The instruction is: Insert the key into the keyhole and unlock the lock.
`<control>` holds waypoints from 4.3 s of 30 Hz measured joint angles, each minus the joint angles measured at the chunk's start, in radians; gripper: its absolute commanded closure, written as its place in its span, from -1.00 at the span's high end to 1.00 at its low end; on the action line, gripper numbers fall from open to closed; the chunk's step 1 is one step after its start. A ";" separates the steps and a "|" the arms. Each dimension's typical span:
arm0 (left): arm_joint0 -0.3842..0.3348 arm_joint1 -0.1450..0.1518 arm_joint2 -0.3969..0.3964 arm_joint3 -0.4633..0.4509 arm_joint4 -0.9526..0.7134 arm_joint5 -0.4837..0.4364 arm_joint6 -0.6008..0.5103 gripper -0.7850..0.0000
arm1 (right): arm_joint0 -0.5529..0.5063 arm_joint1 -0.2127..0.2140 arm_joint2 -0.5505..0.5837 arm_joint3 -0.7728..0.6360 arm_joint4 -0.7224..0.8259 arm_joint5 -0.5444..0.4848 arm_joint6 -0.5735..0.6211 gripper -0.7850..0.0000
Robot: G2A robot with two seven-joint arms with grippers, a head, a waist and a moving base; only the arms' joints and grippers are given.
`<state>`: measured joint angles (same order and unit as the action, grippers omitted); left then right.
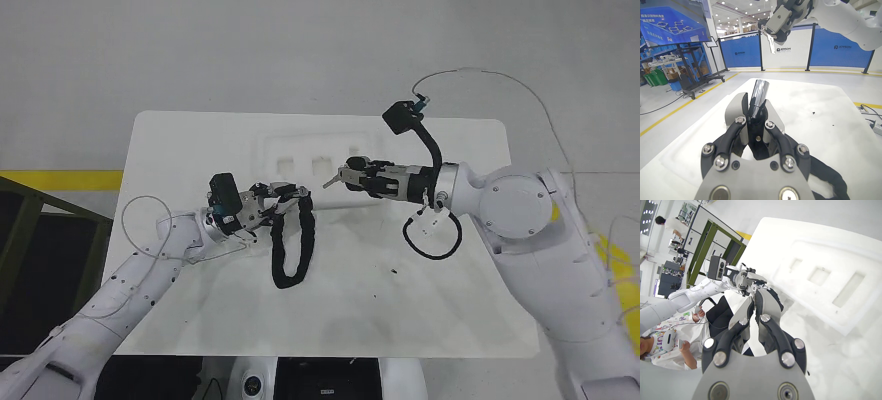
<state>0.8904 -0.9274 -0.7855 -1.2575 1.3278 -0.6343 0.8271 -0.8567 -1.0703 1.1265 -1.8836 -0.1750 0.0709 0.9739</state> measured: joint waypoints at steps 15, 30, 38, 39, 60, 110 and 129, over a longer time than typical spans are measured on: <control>-0.021 -0.042 0.040 0.054 0.008 0.017 0.045 -1.00 | -0.072 0.002 -0.009 -0.069 -0.116 0.074 -0.120 -1.00; -0.021 -0.042 0.040 0.054 0.007 0.017 0.045 -1.00 | -0.086 0.003 -0.008 -0.077 -0.132 0.063 -0.136 -1.00; 0.020 -0.039 0.011 0.033 0.059 0.066 0.105 -1.00 | -0.092 0.008 -0.011 -0.159 -0.209 0.068 -0.090 -1.00; 0.023 -0.040 0.009 0.039 0.071 0.070 0.129 -1.00 | -0.093 0.008 -0.014 -0.170 -0.218 0.075 -0.085 -1.00; 0.003 -0.090 0.041 0.138 0.211 0.137 0.390 -1.00 | -0.098 -0.007 -0.120 -0.307 -0.329 0.184 -0.048 -1.00; 0.004 -0.096 0.033 0.151 0.191 0.146 0.374 -1.00 | -0.121 -0.051 -0.191 -0.260 -0.504 0.232 -0.119 -1.00; 0.004 -0.096 0.033 0.151 0.191 0.146 0.374 -1.00 | -0.138 -0.065 -0.188 -0.259 -0.525 0.228 -0.108 -1.00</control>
<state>0.8948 -1.0234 -0.7523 -1.1063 1.5192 -0.4879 1.2011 -0.9950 -1.1357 0.9389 -2.1421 -0.7001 0.2992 0.8656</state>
